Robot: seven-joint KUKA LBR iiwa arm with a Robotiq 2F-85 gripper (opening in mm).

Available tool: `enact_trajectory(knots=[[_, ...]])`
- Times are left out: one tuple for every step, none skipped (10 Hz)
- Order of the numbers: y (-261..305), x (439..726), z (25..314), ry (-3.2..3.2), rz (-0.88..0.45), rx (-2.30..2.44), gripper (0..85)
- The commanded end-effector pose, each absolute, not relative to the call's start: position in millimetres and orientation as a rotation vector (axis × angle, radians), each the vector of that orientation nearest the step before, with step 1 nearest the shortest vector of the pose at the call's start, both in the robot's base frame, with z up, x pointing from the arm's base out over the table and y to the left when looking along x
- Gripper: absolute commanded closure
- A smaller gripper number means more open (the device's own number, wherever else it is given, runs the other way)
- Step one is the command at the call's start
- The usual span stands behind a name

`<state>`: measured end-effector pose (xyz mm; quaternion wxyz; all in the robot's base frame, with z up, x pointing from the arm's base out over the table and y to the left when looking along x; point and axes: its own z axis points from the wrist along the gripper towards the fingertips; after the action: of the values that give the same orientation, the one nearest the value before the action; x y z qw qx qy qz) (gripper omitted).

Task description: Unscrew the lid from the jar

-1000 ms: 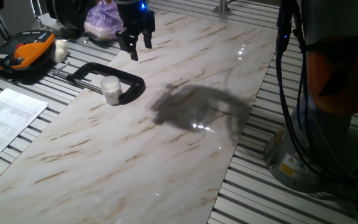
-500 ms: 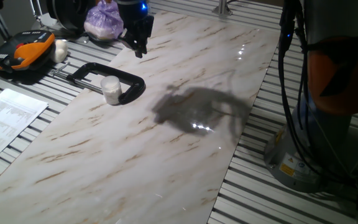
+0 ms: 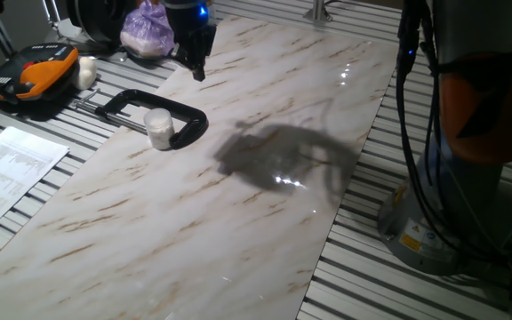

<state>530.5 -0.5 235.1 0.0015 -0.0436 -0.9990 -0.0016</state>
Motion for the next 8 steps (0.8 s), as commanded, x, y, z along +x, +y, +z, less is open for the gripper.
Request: enact_trajectory(knots=[[0,533,235,-3.137,-0.003,-0.141,85.0],[1,538,235,-3.137,0.000,-0.144,85.0],[1,542,234,-3.137,-0.003,-0.144,85.0],[3,546,231,-3.137,-0.005,-0.144,85.0],[5,552,229,-3.137,-0.010,-0.144,85.0],[6,557,226,-3.137,-0.010,-0.146,85.0],[8,561,223,-3.138,-0.012,-0.148,85.0],[9,566,222,-3.136,-0.015,-0.151,85.0]])
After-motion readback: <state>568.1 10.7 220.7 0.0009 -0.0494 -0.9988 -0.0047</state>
